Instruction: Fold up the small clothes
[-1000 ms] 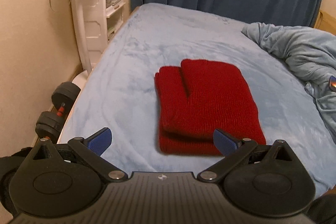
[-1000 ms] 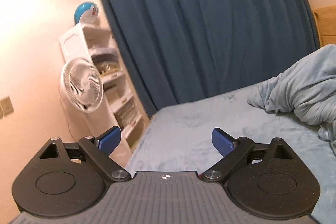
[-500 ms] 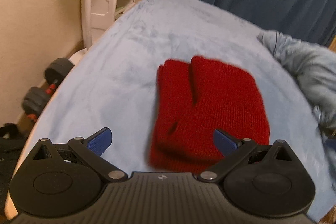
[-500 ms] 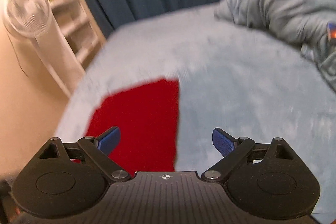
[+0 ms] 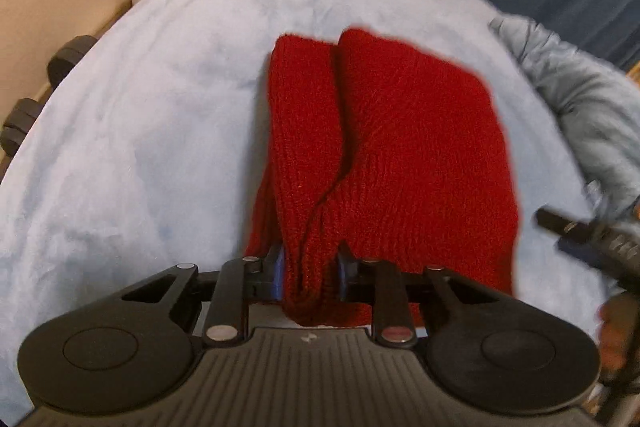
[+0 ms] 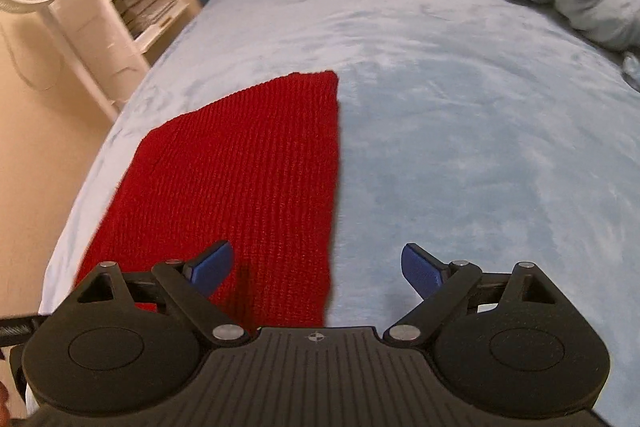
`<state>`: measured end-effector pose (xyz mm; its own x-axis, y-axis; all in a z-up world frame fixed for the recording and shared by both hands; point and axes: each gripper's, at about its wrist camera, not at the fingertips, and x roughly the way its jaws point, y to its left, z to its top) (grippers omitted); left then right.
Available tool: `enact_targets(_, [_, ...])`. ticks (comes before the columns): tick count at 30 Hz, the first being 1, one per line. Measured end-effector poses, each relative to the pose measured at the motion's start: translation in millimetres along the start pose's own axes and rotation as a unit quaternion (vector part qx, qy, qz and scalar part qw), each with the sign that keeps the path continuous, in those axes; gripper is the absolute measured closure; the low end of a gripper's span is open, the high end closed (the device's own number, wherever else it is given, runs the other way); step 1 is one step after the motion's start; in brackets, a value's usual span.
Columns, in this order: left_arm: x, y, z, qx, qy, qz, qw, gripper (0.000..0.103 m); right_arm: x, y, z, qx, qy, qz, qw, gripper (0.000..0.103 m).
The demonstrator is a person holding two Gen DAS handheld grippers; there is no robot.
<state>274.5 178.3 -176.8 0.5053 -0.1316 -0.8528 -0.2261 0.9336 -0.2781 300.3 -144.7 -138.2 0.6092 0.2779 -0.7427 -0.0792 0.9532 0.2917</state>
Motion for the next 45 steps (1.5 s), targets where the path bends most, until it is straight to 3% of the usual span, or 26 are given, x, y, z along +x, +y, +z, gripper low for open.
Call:
enact_targets(3, [9, 5, 2, -0.027, -0.004, -0.001, 0.9996, 0.071, 5, 10, -3, -0.008, 0.017, -0.005, 1.0, 0.011])
enact_targets(6, [-7, 4, 0, -0.037, -0.011, 0.006, 0.9992, 0.039, -5, 28, -9, -0.056, 0.025, -0.035, 0.998, 0.011])
enact_targets(7, [-15, 1, -2, -0.029, -0.02, 0.018, 0.9992, 0.022, -11, 34, -11, -0.075, 0.021, -0.046, 0.996, 0.011])
enact_targets(8, [-25, -1, -6, -0.021, -0.031, 0.029, 0.9989, 0.012, -17, 41, -13, -0.094, 0.018, -0.055, 0.994, 0.011])
enact_targets(9, [-33, -3, -11, -0.016, -0.039, 0.036, 0.9985, 0.01, -24, 48, -16, -0.108, 0.018, -0.066, 0.992, 0.011])
enact_targets(15, [-64, -6, -43, -0.011, -0.028, 0.029, 0.9991, 0.01, -62, 70, -38, -0.1, 0.039, -0.097, 0.989, 0.011])
enact_targets(25, [-84, -21, -66, -0.002, -0.021, 0.023, 0.9995, 0.008, -101, 75, -63, -0.121, 0.033, -0.089, 0.988, 0.011])
enact_targets(28, [-84, -27, -63, -0.013, -0.018, 0.017, 0.9996, 0.0, -98, 70, -62, -0.117, 0.04, -0.09, 0.988, 0.011])
enact_targets(37, [-64, -42, -45, -0.008, -0.009, 0.04, 0.9991, 0.0, -69, 54, -54, -0.109, 0.067, -0.096, 0.987, 0.011])
enact_targets(45, [-34, -34, -29, -0.034, 0.01, 0.053, 0.998, 0.0, -37, 43, -44, -0.104, 0.09, -0.107, 0.985, 0.011])
